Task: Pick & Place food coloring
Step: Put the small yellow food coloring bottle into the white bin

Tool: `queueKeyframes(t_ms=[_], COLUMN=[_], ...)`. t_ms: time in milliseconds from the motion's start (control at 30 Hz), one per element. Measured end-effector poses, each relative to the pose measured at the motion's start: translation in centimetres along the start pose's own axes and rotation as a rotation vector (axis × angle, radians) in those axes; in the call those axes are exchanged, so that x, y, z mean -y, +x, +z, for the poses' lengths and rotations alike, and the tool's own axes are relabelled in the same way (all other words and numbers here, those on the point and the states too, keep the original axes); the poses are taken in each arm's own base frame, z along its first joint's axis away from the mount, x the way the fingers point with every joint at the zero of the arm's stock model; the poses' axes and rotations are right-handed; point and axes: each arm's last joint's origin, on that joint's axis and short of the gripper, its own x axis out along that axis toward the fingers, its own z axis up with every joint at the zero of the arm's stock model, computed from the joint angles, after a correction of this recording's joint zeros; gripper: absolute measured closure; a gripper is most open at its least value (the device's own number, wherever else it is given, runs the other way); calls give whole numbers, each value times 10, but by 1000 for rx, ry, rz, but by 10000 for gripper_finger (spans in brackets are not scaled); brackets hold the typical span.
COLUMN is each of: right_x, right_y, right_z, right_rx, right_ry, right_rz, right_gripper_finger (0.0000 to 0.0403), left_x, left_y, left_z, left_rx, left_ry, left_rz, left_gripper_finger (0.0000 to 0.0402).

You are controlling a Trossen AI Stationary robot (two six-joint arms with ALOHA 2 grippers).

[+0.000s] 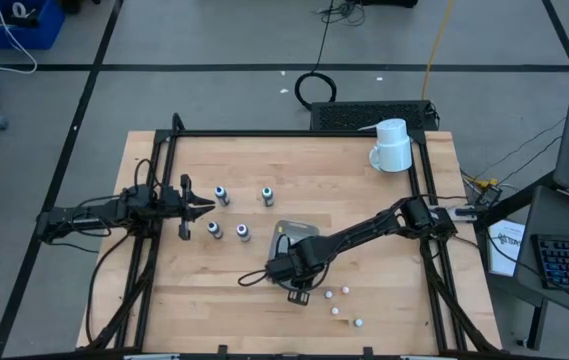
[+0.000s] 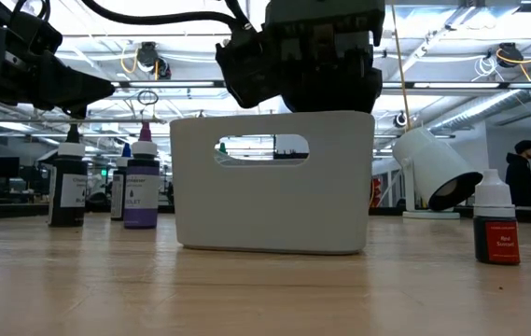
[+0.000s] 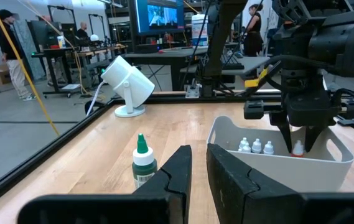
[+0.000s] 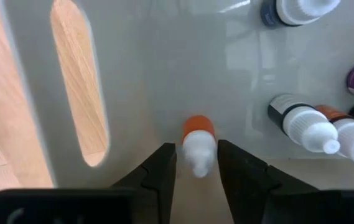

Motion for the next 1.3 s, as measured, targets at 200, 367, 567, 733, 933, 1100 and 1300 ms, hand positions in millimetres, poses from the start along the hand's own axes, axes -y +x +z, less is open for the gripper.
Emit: queueKeyframes(t_ms=[200,367,567,733,933,1100,1300], right_x=[-1,-1,-2,0,-2,-16,-29], right_y=[-7,-15,-26,-51,-72,-74,-63], right_z=[-1,-2,-5,-13,-33,-59,-84], right_rx=[13,28,44,66,40,-43,-76], right_ry=[16,22,38,68,137,218,307], right_rz=[9,19,31,35,-11,-79,-168], right_gripper_finger=[296,298,298,298,298,298,298], left_x=[0,0,0,0,0,0,0], left_y=[0,0,0,0,0,0,0], left_z=[0,0,0,0,0,0,0], left_rx=[0,0,-1,0,0,0,0], left_ry=[0,0,0,0,0,0,0], left_rz=[0,0,0,0,0,0,0], left_gripper_finger=[344,344,344,344,344,344,344])
